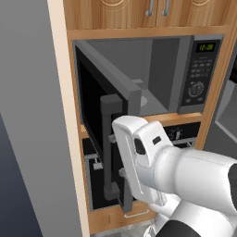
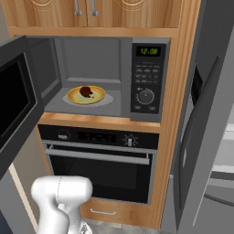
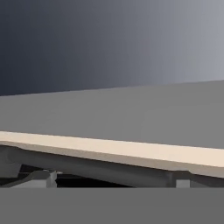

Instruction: Transport the steak from the fridge to the microwave and turn on the microwave.

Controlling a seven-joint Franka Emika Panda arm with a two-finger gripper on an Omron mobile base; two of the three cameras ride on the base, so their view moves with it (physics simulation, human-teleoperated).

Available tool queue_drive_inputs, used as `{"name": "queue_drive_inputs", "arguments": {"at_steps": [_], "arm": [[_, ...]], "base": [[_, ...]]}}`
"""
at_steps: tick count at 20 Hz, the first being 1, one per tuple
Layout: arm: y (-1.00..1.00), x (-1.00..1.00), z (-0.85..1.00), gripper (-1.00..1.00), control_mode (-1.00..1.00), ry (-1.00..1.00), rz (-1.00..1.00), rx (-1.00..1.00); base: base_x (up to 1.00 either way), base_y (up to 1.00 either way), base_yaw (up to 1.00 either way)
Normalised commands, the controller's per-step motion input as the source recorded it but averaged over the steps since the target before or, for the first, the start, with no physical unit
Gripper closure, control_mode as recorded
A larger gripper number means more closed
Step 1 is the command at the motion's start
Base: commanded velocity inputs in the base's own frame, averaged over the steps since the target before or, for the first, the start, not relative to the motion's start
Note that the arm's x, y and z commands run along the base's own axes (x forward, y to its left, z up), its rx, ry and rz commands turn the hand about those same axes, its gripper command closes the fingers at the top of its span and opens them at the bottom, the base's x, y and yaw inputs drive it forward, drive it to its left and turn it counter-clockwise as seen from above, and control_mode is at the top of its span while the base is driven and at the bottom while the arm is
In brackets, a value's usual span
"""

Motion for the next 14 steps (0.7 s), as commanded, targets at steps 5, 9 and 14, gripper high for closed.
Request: {"name": "queue_drive_inputs", "arguments": {"at_steps": [5,9,14], "arm": [[0.0,0.23,-0.08,-1.0,-1.0,0.0,-0.06,0.0],[0.0,0.21,-0.07,-1.0,-1.0,0.0,-0.06,0.0],[0.0,0.2,-0.07,-1.0,-1.0,0.0,-0.06,0.01]], "base": [[0.0,0.0,0.0],[0.0,0.0,0.0],[0.0,0.0,0.0]]}}
